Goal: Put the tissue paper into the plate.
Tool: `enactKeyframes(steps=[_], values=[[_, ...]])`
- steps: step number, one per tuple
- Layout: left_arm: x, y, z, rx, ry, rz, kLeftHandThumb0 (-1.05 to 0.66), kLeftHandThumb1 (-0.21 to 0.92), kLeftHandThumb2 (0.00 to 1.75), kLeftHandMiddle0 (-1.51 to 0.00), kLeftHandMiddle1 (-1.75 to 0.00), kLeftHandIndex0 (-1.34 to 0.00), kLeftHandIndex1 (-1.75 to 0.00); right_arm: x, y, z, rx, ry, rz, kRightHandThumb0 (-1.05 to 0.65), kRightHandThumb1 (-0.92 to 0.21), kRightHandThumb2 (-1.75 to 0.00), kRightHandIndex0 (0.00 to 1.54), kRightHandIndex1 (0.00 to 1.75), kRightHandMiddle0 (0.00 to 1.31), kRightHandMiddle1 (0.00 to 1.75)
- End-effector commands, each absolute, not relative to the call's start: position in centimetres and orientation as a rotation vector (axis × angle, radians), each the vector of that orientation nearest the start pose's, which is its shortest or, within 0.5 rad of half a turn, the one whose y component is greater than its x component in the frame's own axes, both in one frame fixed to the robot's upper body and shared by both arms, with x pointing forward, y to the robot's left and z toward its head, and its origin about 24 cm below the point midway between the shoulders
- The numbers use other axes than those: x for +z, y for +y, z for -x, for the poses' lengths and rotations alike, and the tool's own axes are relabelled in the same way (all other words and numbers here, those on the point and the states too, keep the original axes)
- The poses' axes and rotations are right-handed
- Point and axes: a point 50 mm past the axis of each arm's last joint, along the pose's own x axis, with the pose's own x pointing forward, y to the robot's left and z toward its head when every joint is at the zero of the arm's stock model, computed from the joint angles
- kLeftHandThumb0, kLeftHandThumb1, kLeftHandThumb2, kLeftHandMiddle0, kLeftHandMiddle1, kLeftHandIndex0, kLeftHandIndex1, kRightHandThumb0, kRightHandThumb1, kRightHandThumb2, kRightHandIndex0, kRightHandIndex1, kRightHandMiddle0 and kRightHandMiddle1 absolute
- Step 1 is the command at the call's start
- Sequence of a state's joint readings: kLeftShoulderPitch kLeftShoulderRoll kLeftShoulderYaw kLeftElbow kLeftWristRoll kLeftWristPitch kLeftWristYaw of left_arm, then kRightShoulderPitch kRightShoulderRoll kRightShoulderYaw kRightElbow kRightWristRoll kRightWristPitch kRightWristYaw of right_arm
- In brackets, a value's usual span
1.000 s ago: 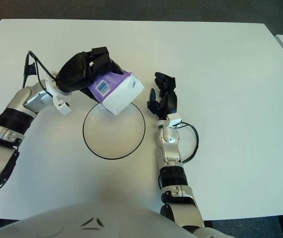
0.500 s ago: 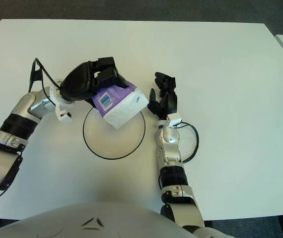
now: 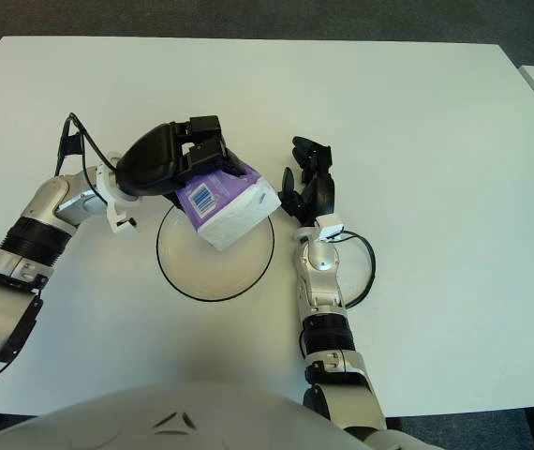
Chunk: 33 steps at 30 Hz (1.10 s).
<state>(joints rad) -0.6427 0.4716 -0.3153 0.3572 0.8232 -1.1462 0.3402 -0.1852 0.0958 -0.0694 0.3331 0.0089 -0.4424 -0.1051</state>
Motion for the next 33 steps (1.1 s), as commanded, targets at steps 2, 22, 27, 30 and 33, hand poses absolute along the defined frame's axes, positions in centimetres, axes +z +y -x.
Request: enactKeyframes(steps=[2, 22, 27, 30, 33], values=[[16.1, 9.7, -27.5, -0.7, -1.393, -0.979, -0.45, 0.39, 1.23, -1.21, -1.75, -0.56, -1.75, -0.3, -15.0, -25.6, -0.184, -0.028, -0.095, -0.42, -0.8, -0.77, 0.45, 0.75, 0.03, 1.13], [16.6, 11.0, -28.1, -0.767, -1.285, -1.17, -0.48, 0.34, 1.28, -1.12, -1.75, -0.6, -1.75, -0.3, -14.7, -25.6, -0.175, -0.032, -0.096, -0.41, -0.81, -0.77, 0.45, 0.77, 0.03, 1.14], [16.9, 11.4, -28.2, -0.856, -1.193, -1.276, -0.61, 0.59, 1.04, -0.88, -1.75, -0.47, -1.7, -0.3, -14.6, -25.6, -0.173, -0.033, -0.101, -0.42, -0.81, -0.76, 0.44, 0.77, 0.03, 1.15], [17.5, 11.9, -27.9, -0.981, -1.121, -1.405, -0.86, 0.81, 0.87, -0.61, -1.5, -0.28, -1.45, -0.3, -14.6, -25.7, -0.173, -0.033, -0.102, -0.41, -0.81, -0.76, 0.43, 0.77, 0.03, 1.15], [17.8, 12.2, -27.6, -1.044, -1.091, -1.449, -0.97, 0.89, 0.86, -0.41, -1.19, -0.11, -1.26, -0.3, -14.5, -25.7, -0.174, -0.031, -0.103, -0.41, -0.81, -0.76, 0.43, 0.77, 0.03, 1.15]])
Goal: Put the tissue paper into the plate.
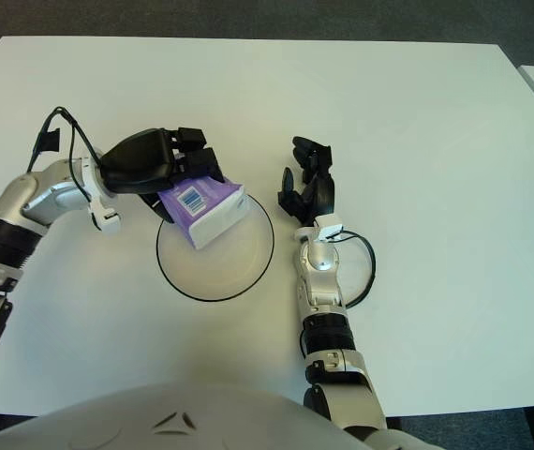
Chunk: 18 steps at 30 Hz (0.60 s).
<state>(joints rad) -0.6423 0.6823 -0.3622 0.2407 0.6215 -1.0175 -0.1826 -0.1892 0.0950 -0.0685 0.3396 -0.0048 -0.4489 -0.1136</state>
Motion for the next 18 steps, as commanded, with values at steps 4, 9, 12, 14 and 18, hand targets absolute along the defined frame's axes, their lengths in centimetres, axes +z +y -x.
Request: enactKeyframes(steps=[4, 9, 12, 14, 18], values=[[18.2, 12.2, -26.9, -1.119, -1.065, -1.462, -1.03, 0.91, 0.89, -0.34, -0.73, -0.02, -1.07, -0.4, -14.5, -25.7, -0.18, -0.024, -0.101, -0.41, -0.8, -0.77, 0.43, 0.77, 0.03, 1.15], [18.7, 12.0, -26.6, -1.184, -1.035, -1.495, -1.05, 0.92, 0.92, -0.33, -0.41, 0.0, -0.88, -0.4, -14.4, -25.8, -0.183, -0.024, -0.098, -0.41, -0.8, -0.77, 0.43, 0.76, 0.03, 1.14], [18.9, 12.0, -26.4, -1.21, -1.017, -1.513, -1.05, 0.92, 0.93, -0.32, -0.29, 0.0, -0.8, -0.4, -14.4, -25.8, -0.186, -0.023, -0.097, -0.41, -0.8, -0.77, 0.43, 0.77, 0.04, 1.14], [19.0, 12.0, -26.4, -1.219, -1.008, -1.519, -1.05, 0.92, 0.93, -0.32, -0.25, 0.0, -0.78, -0.4, -14.3, -25.9, -0.188, -0.022, -0.095, -0.41, -0.8, -0.77, 0.43, 0.77, 0.04, 1.14], [19.4, 12.0, -26.3, -1.23, -0.993, -1.529, -1.05, 0.92, 0.92, -0.31, -0.2, 0.0, -0.76, -0.4, -14.2, -26.0, -0.193, -0.018, -0.091, -0.4, -0.8, -0.77, 0.44, 0.78, 0.05, 1.14]])
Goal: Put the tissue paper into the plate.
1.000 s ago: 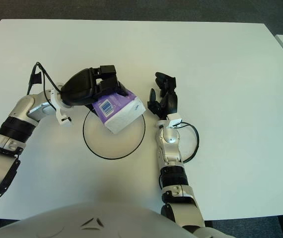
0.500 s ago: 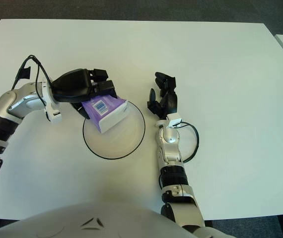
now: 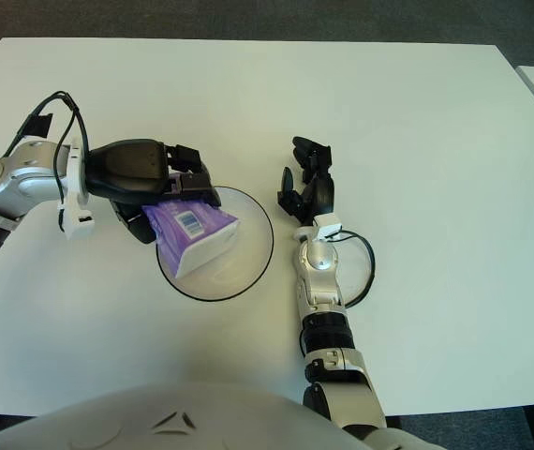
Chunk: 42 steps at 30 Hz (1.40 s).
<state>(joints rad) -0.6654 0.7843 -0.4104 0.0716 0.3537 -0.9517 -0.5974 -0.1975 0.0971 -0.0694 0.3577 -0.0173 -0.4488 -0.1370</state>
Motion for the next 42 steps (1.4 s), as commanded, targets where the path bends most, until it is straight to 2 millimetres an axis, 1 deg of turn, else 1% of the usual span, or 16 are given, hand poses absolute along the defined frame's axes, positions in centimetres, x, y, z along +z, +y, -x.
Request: enactKeyframes(steps=[1, 8, 14, 21, 30, 42], values=[[19.4, 12.0, -26.3, -1.231, -0.99, -1.529, -1.05, 0.92, 0.92, -0.31, -0.19, 0.0, -0.76, -0.4, -14.2, -26.0, -0.194, -0.018, -0.09, -0.4, -0.79, -0.77, 0.44, 0.78, 0.05, 1.13], [19.7, 12.0, -26.5, -1.244, -0.973, -1.53, -1.05, 0.92, 0.91, -0.31, -0.16, 0.0, -0.75, -0.3, -13.9, -26.2, -0.193, -0.022, -0.096, -0.4, -0.79, -0.78, 0.43, 0.79, 0.08, 1.13], [19.6, 12.2, -26.8, -1.226, -0.965, -1.518, -1.05, 0.92, 0.92, -0.31, -0.14, 0.0, -0.75, -0.4, -13.8, -26.2, -0.191, -0.017, -0.096, -0.41, -0.79, -0.78, 0.43, 0.81, 0.07, 1.13], [19.5, 12.5, -27.1, -1.21, -0.961, -1.511, -1.02, 0.92, 0.9, -0.32, -0.12, 0.0, -0.8, -0.5, -13.6, -26.2, -0.193, -0.009, -0.101, -0.42, -0.79, -0.77, 0.41, 0.79, 0.07, 1.13], [19.3, 12.7, -27.4, -1.182, -0.947, -1.453, -1.01, 0.92, 0.87, -0.34, -0.11, 0.0, -0.87, -0.6, -13.5, -26.2, -0.186, -0.005, -0.104, -0.44, -0.8, -0.75, 0.42, 0.77, 0.07, 1.13], [19.1, 12.8, -27.7, -1.176, -0.934, -1.456, -1.02, 0.92, 0.93, -0.34, -0.09, 0.0, -0.86, -0.7, -13.4, -26.1, -0.187, 0.001, -0.116, -0.44, -0.81, -0.74, 0.44, 0.76, 0.07, 1.13]])
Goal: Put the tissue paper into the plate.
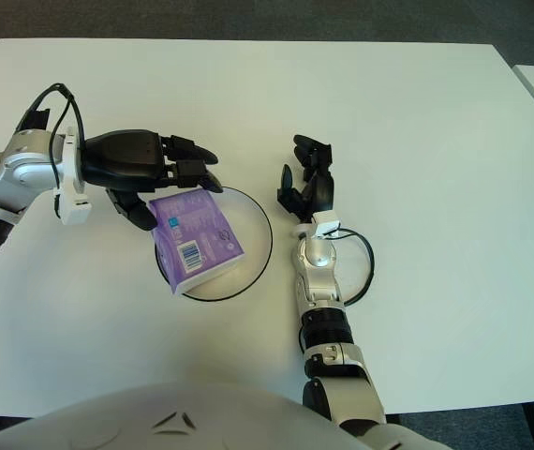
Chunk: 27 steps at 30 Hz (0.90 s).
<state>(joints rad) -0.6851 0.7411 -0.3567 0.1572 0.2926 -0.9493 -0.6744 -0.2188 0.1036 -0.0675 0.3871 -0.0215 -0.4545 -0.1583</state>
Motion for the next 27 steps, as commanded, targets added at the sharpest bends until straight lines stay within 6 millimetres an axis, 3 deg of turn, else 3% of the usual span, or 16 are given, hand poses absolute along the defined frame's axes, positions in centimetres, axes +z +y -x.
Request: enactKeyframes(steps=[1, 6, 15, 21, 27], values=[[19.1, 12.8, -27.7, -1.17, -0.932, -1.455, -1.02, 0.92, 0.93, -0.34, -0.09, 0.0, -0.86, -0.8, -13.4, -26.1, -0.186, 0.002, -0.115, -0.44, -0.81, -0.74, 0.44, 0.76, 0.07, 1.13], [19.2, 13.0, -27.9, -1.104, -0.923, -1.4, -1.03, 0.92, 0.96, -0.31, -0.06, 0.0, -0.76, -0.8, -13.3, -26.0, -0.184, 0.003, -0.112, -0.45, -0.82, -0.73, 0.4, 0.71, 0.08, 1.12], [19.3, 13.9, -28.3, -0.924, -0.838, -1.105, -1.01, 0.92, 0.92, -0.21, -0.01, 0.0, -0.5, -0.8, -13.3, -25.9, -0.195, 0.009, -0.104, -0.45, -0.8, -0.72, 0.39, 0.67, 0.09, 1.13], [19.6, 15.0, -28.5, -0.812, -0.795, -0.942, -0.91, 0.92, 0.9, -0.15, 0.0, 0.0, -0.27, -0.9, -13.2, -25.9, -0.189, 0.011, -0.107, -0.47, -0.82, -0.72, 0.39, 0.67, 0.06, 1.12], [19.3, 16.1, -28.8, -0.71, -0.843, -0.799, -0.76, 0.92, 0.92, -0.11, 0.0, 0.0, -0.16, -1.0, -13.2, -25.8, -0.187, 0.013, -0.111, -0.47, -0.84, -0.71, 0.42, 0.69, 0.06, 1.12]])
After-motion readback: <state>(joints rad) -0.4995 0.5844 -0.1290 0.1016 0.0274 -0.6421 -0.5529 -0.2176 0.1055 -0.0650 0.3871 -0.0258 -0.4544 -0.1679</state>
